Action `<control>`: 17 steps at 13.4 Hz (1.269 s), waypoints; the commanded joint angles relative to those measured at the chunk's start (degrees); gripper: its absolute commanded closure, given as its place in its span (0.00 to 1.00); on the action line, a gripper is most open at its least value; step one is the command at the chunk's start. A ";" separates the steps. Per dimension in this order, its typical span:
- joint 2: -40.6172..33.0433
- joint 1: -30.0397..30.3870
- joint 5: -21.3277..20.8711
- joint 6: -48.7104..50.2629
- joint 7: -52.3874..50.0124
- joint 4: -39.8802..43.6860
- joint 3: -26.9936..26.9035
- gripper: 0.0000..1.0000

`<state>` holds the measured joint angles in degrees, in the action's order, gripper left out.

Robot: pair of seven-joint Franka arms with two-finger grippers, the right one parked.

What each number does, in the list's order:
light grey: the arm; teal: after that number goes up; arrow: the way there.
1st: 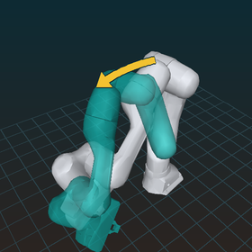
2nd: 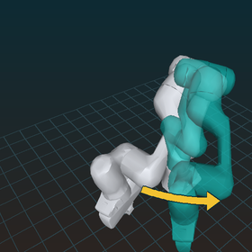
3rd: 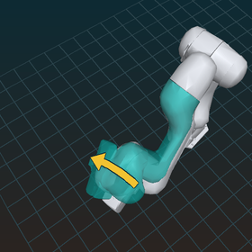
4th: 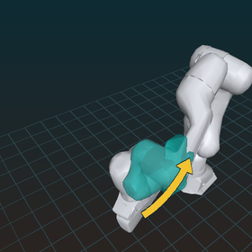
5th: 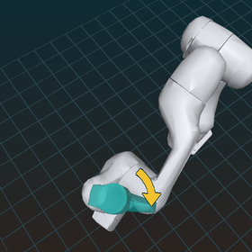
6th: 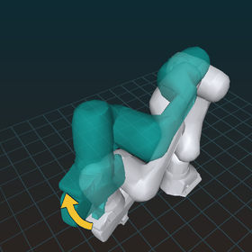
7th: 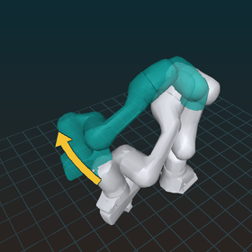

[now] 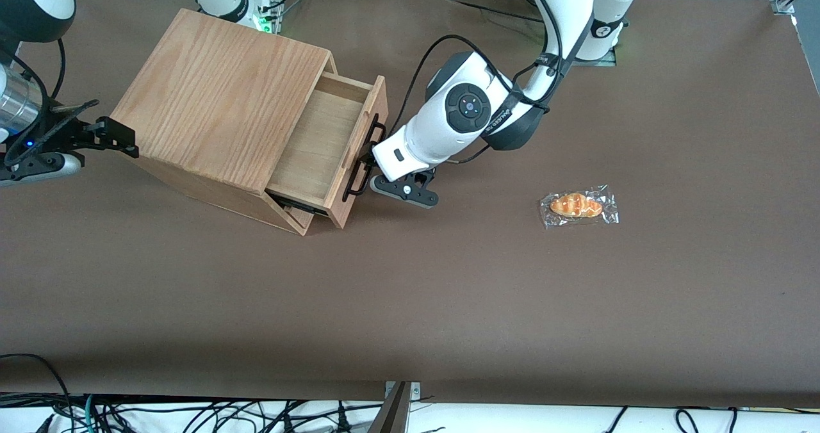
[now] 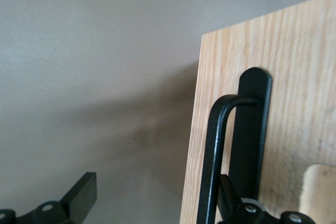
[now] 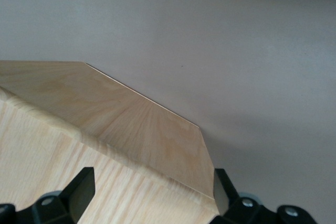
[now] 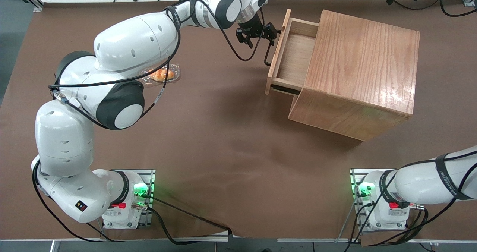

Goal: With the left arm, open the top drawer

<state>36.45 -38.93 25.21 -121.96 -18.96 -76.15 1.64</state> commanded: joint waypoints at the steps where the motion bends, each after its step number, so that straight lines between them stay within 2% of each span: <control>1: -1.73 1.14 1.07 2.60 -0.55 -0.22 0.55 0.00; 4: -2.08 3.33 2.65 7.77 -0.47 3.98 0.12 0.00; 10: -4.01 8.78 1.95 11.91 -0.47 4.08 0.03 0.00; 13: -4.54 13.95 1.34 19.19 -0.03 4.08 -0.15 0.00; 17: -5.60 18.45 -6.47 25.44 0.59 3.21 -0.15 0.00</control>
<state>32.37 -21.61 22.15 -98.63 -18.75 -71.87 0.93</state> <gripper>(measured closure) 0.000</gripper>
